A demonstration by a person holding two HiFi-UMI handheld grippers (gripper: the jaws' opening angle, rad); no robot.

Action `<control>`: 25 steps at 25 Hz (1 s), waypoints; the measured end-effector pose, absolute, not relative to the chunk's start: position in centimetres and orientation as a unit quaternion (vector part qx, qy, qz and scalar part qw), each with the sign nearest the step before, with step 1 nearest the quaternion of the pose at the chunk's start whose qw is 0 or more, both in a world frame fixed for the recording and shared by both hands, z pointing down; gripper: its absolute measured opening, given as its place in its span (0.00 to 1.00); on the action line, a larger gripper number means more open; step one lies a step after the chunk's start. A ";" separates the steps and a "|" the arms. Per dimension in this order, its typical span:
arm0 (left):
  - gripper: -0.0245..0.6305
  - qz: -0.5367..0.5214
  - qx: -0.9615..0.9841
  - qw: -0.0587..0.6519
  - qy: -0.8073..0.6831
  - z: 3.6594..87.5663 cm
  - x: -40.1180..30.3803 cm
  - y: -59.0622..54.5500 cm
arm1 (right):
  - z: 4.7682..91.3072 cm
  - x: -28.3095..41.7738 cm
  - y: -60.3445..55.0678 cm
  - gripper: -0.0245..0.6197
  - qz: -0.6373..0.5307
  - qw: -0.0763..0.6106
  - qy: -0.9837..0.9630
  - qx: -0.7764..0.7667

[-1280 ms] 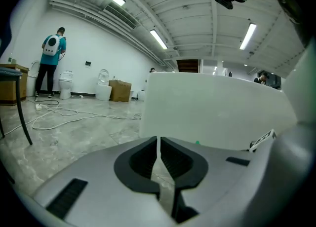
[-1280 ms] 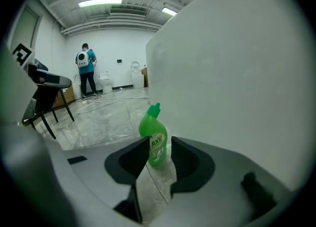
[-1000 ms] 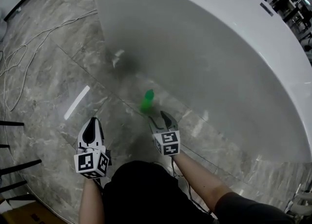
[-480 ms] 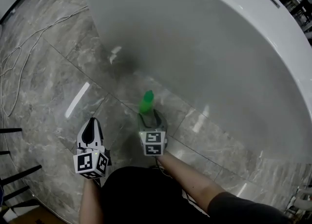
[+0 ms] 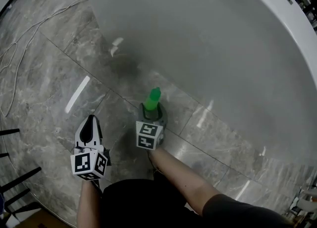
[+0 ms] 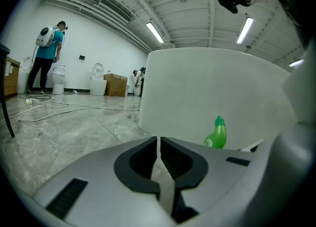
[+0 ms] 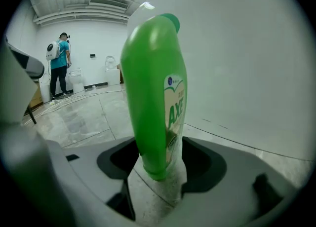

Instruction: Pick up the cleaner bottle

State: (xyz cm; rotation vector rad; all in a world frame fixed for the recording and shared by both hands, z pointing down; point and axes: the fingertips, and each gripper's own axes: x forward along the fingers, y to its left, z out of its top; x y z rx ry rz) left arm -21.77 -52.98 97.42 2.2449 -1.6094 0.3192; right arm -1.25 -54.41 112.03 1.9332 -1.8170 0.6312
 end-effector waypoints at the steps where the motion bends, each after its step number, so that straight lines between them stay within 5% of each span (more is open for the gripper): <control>1: 0.09 0.115 0.795 0.180 -0.568 97.6 -21.8 -53.0 | 112.1 -1.1 -54.8 0.43 0.226 0.206 -0.647 0.698; 25: 0.09 0.119 0.797 0.188 -0.561 98.0 -21.2 -53.9 | 114.2 1.5 -58.0 0.36 0.247 0.226 -0.696 0.635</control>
